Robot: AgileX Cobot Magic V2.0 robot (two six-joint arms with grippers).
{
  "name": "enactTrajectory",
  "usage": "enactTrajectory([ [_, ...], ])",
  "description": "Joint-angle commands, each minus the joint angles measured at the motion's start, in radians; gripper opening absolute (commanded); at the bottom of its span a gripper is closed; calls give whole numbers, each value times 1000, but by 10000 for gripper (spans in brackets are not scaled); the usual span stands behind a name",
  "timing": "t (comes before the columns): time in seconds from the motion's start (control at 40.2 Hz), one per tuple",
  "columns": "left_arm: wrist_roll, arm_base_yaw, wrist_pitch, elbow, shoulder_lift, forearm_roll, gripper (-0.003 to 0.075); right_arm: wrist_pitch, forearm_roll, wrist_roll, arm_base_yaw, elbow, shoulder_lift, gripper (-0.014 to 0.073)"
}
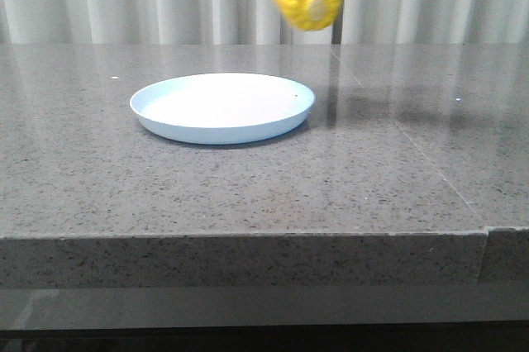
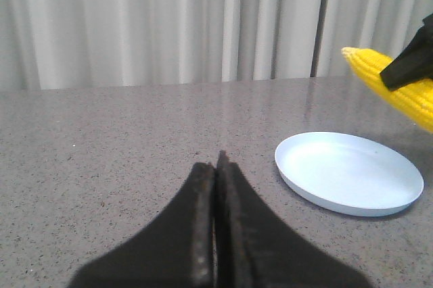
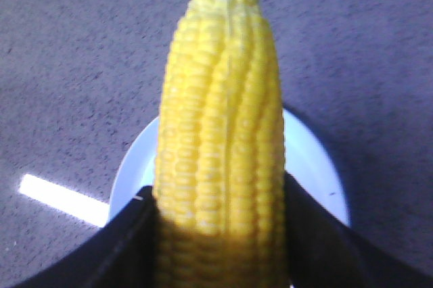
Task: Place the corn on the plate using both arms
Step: 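Lift the corn cob with the right gripper toward the plate, then lower the corn onto the plate and open the right gripper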
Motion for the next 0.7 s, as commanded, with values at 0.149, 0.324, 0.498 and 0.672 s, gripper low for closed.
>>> enactTrajectory([
  [0.149, -6, -5, -78, -25, 11, 8, -20, -130, 87, -9, 84, -34, 77, 141],
  [0.324, -6, -5, -78, -25, 11, 8, -20, -137, 115, -9, 86, -34, 138, 173],
  [0.498, -6, -5, -78, -25, 11, 8, -20, -136, 115, -9, 86, -34, 151, 344],
  [0.672, -6, -5, -78, -25, 11, 8, -20, -134, 115, -9, 81, -34, 148, 556],
])
